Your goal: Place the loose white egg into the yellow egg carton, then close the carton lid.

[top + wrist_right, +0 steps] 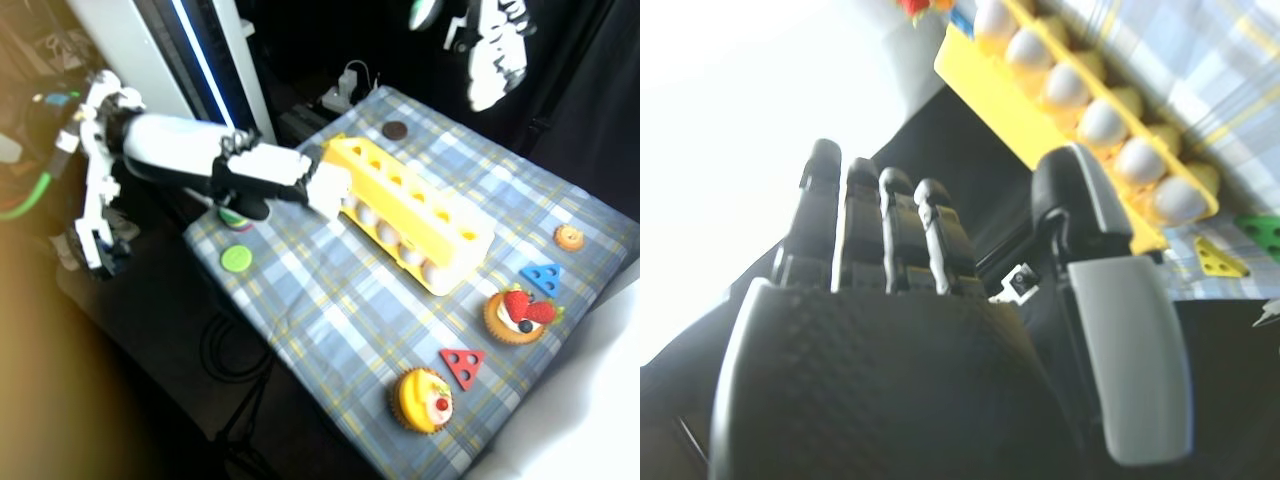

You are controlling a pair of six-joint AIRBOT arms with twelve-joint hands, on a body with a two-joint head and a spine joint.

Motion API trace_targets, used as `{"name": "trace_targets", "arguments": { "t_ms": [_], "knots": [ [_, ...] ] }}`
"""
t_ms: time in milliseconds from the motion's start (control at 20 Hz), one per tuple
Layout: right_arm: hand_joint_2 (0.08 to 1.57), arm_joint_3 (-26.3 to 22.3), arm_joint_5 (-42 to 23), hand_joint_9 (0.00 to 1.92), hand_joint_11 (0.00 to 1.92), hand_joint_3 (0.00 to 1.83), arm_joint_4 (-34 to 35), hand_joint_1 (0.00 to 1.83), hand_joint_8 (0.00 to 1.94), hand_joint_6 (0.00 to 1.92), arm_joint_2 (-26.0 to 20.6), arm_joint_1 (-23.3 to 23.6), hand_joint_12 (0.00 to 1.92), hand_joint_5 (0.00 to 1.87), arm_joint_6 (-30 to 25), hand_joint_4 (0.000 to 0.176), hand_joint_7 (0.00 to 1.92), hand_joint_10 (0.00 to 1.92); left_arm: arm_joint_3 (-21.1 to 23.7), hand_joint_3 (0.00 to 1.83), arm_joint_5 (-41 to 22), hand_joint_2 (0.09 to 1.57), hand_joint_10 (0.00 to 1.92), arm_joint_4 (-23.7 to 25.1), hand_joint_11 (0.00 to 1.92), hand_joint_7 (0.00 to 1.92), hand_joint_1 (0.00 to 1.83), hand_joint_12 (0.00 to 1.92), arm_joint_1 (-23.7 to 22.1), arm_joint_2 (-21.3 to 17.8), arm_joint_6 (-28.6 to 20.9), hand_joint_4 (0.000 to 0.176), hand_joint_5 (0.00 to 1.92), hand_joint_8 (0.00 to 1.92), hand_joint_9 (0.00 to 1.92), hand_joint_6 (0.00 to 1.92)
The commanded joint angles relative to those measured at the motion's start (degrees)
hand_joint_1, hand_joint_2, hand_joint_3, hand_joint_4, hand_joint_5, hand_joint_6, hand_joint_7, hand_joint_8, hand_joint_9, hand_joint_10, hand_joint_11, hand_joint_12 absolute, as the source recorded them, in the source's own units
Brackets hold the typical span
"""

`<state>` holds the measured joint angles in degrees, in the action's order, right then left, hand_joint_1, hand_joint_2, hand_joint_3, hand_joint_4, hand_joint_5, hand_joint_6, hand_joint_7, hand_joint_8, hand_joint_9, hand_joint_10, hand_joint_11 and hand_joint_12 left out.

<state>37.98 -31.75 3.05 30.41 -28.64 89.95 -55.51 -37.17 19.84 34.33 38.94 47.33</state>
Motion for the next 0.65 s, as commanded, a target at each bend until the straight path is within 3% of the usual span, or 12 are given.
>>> {"name": "trace_targets", "arguments": {
  "t_ms": [0, 50, 100, 150, 200, 300, 350, 400, 450, 500, 550, 600],
  "knots": [
    [1.31, -0.08, -9.25, 0.00, 0.00, 0.00, 0.66, 0.57, 0.00, 0.00, -0.56, 0.38, 0.00, 0.00, 0.20, 0.040, 0.00, 0.00, 0.52, 0.00, -10.19, 1.34, 0.00, -4.63, 0.00, 0.00, 0.30, 0.29, 0.41, -0.53, 1.78, 0.000, 0.00, 0.00, 0.00, 0.00],
    [1.29, -0.25, -10.99, 0.00, 0.00, 0.00, 1.30, 0.53, 0.00, 0.00, -0.89, -0.07, 0.00, 0.00, 0.21, 0.066, 0.00, 0.00, 1.41, 0.00, -13.58, 1.32, 0.00, -8.87, 0.00, 0.00, 0.34, 0.06, 2.75, -1.40, 5.11, 0.000, 0.00, 0.00, 0.00, 0.00],
    [1.28, -0.37, -12.58, 0.00, 0.00, 0.00, 1.79, 0.49, 0.00, 0.00, -1.06, -0.56, 0.00, 0.00, 0.21, 0.091, 0.00, 0.00, 2.58, 0.00, -16.85, 1.29, 0.00, -13.20, 0.00, 0.00, 0.40, 0.01, 5.31, -2.21, 9.07, 0.006, 0.00, 0.00, 0.00, 0.00],
    [1.28, -0.48, -14.55, 0.00, 0.00, 0.00, 2.39, 0.48, 0.00, 0.00, -1.19, -0.97, 0.00, 0.00, 0.21, 0.106, 0.00, 0.00, 3.50, 0.00, -20.38, 1.29, 0.00, -16.73, 0.00, 0.00, 0.39, 0.00, 8.28, -2.92, 11.83, 0.038, 0.00, 0.00, 0.00, 0.00],
    [1.26, -0.49, -16.09, 0.00, 0.00, 0.00, 3.05, 0.54, 0.00, 0.00, -1.20, -1.18, 0.00, 0.00, 0.21, 0.093, 0.00, 0.00, 4.13, 0.00, -23.29, 1.29, 0.00, -19.28, 0.00, 0.00, 0.34, 0.00, 10.38, -3.48, 13.00, 0.069, 0.00, 0.00, 0.00, 0.00],
    [1.24, -0.20, -20.43, 0.00, 0.00, 0.00, 5.09, 0.59, 0.00, 0.00, -0.60, -1.59, 0.00, 0.00, 0.20, 0.071, 0.00, 0.00, 4.59, 0.00, -30.82, 1.30, 0.00, -24.03, 0.00, 0.00, 0.31, 0.00, 15.10, -4.33, 13.13, 0.087, 0.00, 0.00, 0.00, 0.00],
    [1.24, 0.21, -22.99, 0.00, 0.00, 0.00, 6.53, 0.57, 0.00, 0.00, 0.24, -2.44, 0.00, 0.00, 0.09, 0.051, 0.00, 0.00, 4.60, 0.01, -34.14, 1.33, 0.00, -26.34, 0.00, 0.00, 0.27, 0.00, 17.25, -4.46, 12.97, 0.093, 0.00, 0.00, 0.00, 0.00],
    [1.21, 0.82, -25.95, 0.00, 0.00, 0.00, 6.54, 0.57, 0.00, 0.00, 1.17, -3.96, 0.00, 0.00, -1.73, 0.055, 0.00, 0.00, 4.59, 0.01, -37.54, 1.33, 0.00, -28.33, 0.00, 0.00, 0.19, 0.00, 19.40, -4.43, 12.58, 0.081, 0.00, 0.00, 0.00, 0.00],
    [1.21, 1.70, -29.99, 0.00, 0.00, 0.00, 6.54, 0.57, 0.00, 0.00, 2.26, -6.16, 0.00, 0.00, -4.99, 0.027, 0.00, 0.00, 4.66, 0.00, -41.32, 1.32, 0.00, -30.19, 0.00, 0.00, 0.16, 0.00, 21.66, -4.34, 12.18, 0.084, 0.00, 0.00, 0.00, 0.00],
    [1.19, 2.35, -33.35, 0.00, 0.03, 0.00, 6.55, 0.60, 0.00, 0.00, 2.84, -7.79, 0.01, 0.00, -8.22, 0.014, 0.00, 0.00, 4.67, 0.00, -44.10, 1.31, 0.00, -31.31, 0.00, 0.00, 0.11, 0.00, 22.99, -4.34, 11.43, 0.068, 0.00, 0.00, 0.00, 0.00],
    [1.17, 3.09, -37.60, 0.00, 0.03, 0.00, 6.90, 0.65, 0.00, 0.00, 3.37, -9.94, 0.02, 0.00, -11.76, 0.018, 0.00, 0.00, 4.68, 0.01, -46.72, 1.34, 0.00, -32.29, 0.00, 0.00, 0.05, 0.00, 24.48, -4.35, 10.55, 0.046, 0.00, 0.00, 0.00, 0.00],
    [1.15, 3.43, -41.05, 0.00, 0.01, 0.00, 7.17, 0.63, 0.00, 0.00, 3.75, -11.68, 0.41, 0.00, -13.97, 0.016, 0.00, 0.00, 4.71, 0.01, -48.55, 1.33, 0.00, -33.04, 0.00, 0.00, 0.08, 0.00, 25.38, -4.36, 10.07, 0.047, 0.00, 0.00, 0.00, 0.00]
  ]
}}
